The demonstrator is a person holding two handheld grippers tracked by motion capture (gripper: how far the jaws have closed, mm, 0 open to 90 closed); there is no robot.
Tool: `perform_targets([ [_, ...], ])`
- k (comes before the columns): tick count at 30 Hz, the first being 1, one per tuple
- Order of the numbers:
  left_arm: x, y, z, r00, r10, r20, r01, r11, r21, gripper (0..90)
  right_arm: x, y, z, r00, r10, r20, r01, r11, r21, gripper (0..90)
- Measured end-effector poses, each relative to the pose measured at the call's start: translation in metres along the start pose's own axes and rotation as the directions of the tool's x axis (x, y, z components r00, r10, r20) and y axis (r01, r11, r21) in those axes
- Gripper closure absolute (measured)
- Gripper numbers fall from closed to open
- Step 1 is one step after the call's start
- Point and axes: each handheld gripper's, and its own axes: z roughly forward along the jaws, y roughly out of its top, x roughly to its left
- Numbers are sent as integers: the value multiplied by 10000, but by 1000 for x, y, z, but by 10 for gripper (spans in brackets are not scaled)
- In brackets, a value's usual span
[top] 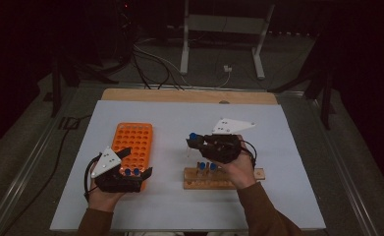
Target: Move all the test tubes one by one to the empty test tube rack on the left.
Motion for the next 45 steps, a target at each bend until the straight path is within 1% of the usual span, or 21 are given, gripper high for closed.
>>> perform_targets([
  [8, -7, 7, 4, 9997, 185, 132, -185, 9998, -62, 22, 16, 6, 18, 9988, -196, -444, 200, 9998, 88, 773],
  [10, -9, 9, 5, 9994, 258, 241, -256, 9996, -78, 24, 20, 8, 23, 9982, -271, -543, 278, 9995, 123, 773],
  [14, -12, 13, 11, 9988, 358, 340, -358, 9994, -16, 50, 30, 11, 33, 9960, -446, -778, 462, 9988, 188, 773],
  [17, -16, 14, 14, 9986, 399, 346, -400, 9992, 27, 90, 36, 13, 39, 9942, -501, -951, 522, 9985, 191, 773],
  [19, -16, 14, 15, 9981, 430, 448, -431, 9991, 4, 165, 39, 13, 42, 9929, -551, -1051, 578, 9981, 227, 773],
  [20, -17, 14, 15, 9977, 451, 498, -452, 9990, 14, 181, 41, 14, 44, 9922, -574, -1109, 603, 9979, 230, 773],
  [24, -17, 14, 13, 9948, 571, 838, -556, 9982, -208, 361, 47, 14, 49, 9900, -639, -1256, 685, 9971, 323, 773],
  [27, -18, 15, 12, 9918, 701, 1068, -677, 9974, -260, 489, 50, 14, 52, 9885, -678, -1352, 732, 9967, 357, 773],
  [29, -19, 15, 12, 9896, 895, 1126, -879, 9959, -195, 547, 52, 14, 54, 9875, -669, -1424, 731, 9966, 388, 773],
  [31, -21, 15, 12, 9874, 1010, 1222, -998, 9949, -157, 614, 54, 14, 56, 9860, -721, -1502, 790, 9961, 403, 773],
  [35, -22, 15, 12, 9849, 1137, 1307, -1127, 9935, -148, 736, 58, 15, 60, 9839, -783, -1608, 864, 9953, 439, 773],
  [36, -22, 15, 11, 9844, 1172, 1310, -1161, 9931, -157, 764, 58, 15, 60, 9835, -793, -1627, 874, 9952, 432, 773],
  [40, -22, 14, 12, 9834, 1242, 1324, -1235, 9922, -137, 772, 58, 14, 61, 9828, -794, -1664, 880, 9951, 450, 765],
  [41, -23, 14, 12, 9834, 1256, 1309, -1250, 9921, -123, 773, 58, 14, 60, 9821, -799, -1706, 885, 9951, 434, 725],
  [42, -22, 14, 12, 9836, 1246, 1303, -1240, 9922, -121, 773, 57, 14, 60, 9804, -710, -1836, 803, 9958, 435, 644],
  [45, -21, 14, 11, 9851, 1213, 1219, -1207, 9926, -122, 773, 56, 13, 59, 9827, -591, -1754, 661, 9972, 347, 455],
])
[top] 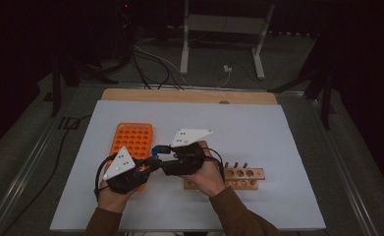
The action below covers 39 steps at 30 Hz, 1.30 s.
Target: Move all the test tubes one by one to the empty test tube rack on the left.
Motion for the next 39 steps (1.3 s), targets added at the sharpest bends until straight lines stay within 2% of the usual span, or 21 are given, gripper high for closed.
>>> perform_targets([
  [4, 3, -1, -4, 9998, -110, -155, 108, 9999, -103, 773, -4, -1, -6, 9989, 366, 295, -359, 9991, -232, 261],
  [8, 8, -1, -10, 9991, -258, -335, 250, 9994, -239, 773, -9, -2, -17, 9967, 481, 650, -456, 9982, -384, 206],
  [12, 12, -1, -17, 9980, -293, -567, 273, 9990, -355, 773, -16, -5, -33, 9937, 575, 964, -517, 9968, -614, 196],
  [17, 20, -2, -28, 9947, -449, -926, 403, 9979, -509, 773, -28, -11, -60, 9859, 796, 1473, -663, 9934, -932, 196],
  [26, 34, -12, -52, 9819, -815, -1707, 708, 9952, -678, 773, -43, -18, -103, 9694, 1107, 2191, -792, 9859, -1474, 201],
  [32, 36, -24, -58, 9764, -990, -1921, 905, 9945, -526, 773, -46, -22, -116, 9641, 1191, 2375, -805, 9828, -1662, 203],
  [39, 35, -36, -57, 9742, -976, -2035, 939, 9952, -276, 773, -47, -28, -123, 9623, 1222, 2429, -812, 9817, -1721, 207],
])
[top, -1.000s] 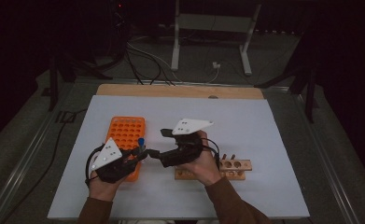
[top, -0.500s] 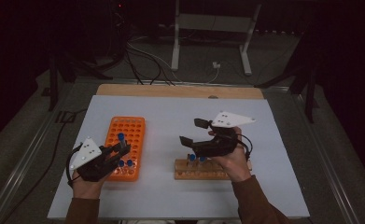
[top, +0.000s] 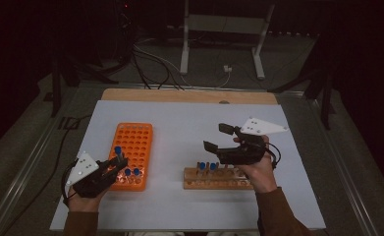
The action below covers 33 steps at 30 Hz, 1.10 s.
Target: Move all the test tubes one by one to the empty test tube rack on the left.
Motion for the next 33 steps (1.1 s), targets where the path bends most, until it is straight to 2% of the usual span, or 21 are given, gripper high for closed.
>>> perform_targets([
  [7, 5, -19, -1, 9997, -251, -3, 251, 9988, 417, 774, -3, -4, -5, 9999, 84, 81, -84, 10000, -42, 213],
  [8, 6, -21, -1, 9994, -351, 63, 348, 9986, 409, 774, -3, -4, -6, 9999, 86, 89, -85, 10000, -41, 213],
  [10, 6, -24, 0, 9996, -268, 114, 260, 9978, 605, 774, -4, -4, -6, 9999, 86, 83, -85, 9999, -59, 214],
  [12, 7, -27, 0, 9984, -474, 297, 458, 9975, 532, 774, -3, -5, -6, 9999, 92, 74, -92, 9999, -68, 214],
  [21, 7, -34, 7, 9988, -366, 323, 334, 9948, 962, 774, -3, -7, -5, 9999, 101, 16, -101, 9999, -95, 218],
  [26, 8, -39, 12, 9993, -264, 270, 219, 9879, 1536, 774, -4, -8, -6, 9999, 122, 15, -122, 9999, -112, 220],
  [29, 8, -41, 12, 9993, -248, 284, 197, 9857, 1674, 774, -5, -9, -8, 9999, 139, 29, -138, 9998, -127, 223],
  [33, 7, -44, 12, 9994, -203, 273, 143, 9788, 2043, 773, -6, -10, -10, 9999, 133, 34, -133, 9998, -153, 231],
])
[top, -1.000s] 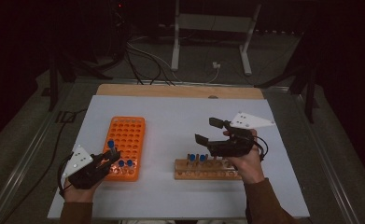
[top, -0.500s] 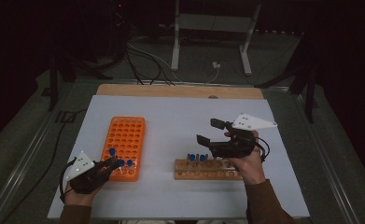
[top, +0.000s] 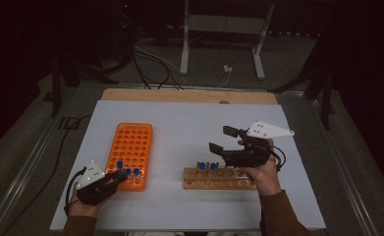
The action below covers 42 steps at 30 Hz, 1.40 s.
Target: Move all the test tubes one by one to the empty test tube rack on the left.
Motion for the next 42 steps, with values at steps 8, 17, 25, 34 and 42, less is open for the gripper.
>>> perform_targets([
  [8, 0, -4, 0, 10000, 72, -30, -71, 9991, 415, 772, 0, -1, 1, 10000, 28, -46, -28, 10000, -5, 239],
  [17, -2, -2, -8, 9997, 131, -200, -132, 9999, -37, 646, 1, -3, 4, 9999, 28, -107, -27, 10000, 60, 239],
  [25, -4, -2, -5, 9991, 350, -238, -342, 9988, 357, 777, 1, -5, 3, 9999, 49, -104, -48, 10000, 73, 243],
  [34, -5, -4, -2, 9988, 381, -316, -359, 9971, 675, 778, 0, -7, 2, 9999, 67, -126, -67, 10000, 61, 247],
  [42, -2, -2, -12, 10000, -48, -49, 47, 9999, -130, 555, -4, -10, -1, 9999, 162, -47, -161, 9998, 116, 241],
])
